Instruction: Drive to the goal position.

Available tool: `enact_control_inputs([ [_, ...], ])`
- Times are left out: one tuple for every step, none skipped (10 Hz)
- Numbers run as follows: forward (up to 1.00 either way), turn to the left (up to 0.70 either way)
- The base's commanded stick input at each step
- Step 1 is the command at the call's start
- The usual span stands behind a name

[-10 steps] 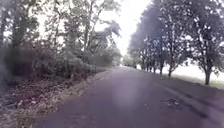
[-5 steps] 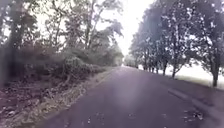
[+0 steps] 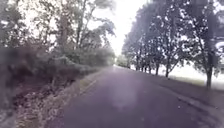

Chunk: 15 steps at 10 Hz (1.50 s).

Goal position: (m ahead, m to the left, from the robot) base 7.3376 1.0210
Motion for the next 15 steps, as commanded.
enact_control_inputs([
  [1.0, 0.0],
  [1.0, 0.0],
  [1.0, 0.0],
  [1.0, 0.0],
  [1.0, 0.0],
  [1.0, 0.0],
  [1.0, 0.0],
  [1.0, 0.0],
  [1.0, 0.0],
  [1.0, 0.0],
  [1.0, 0.0],
  [1.0, 0.0],
  [1.0, 0.0],
  [1.0, 0.0],
  [1.0, 0.0],
])
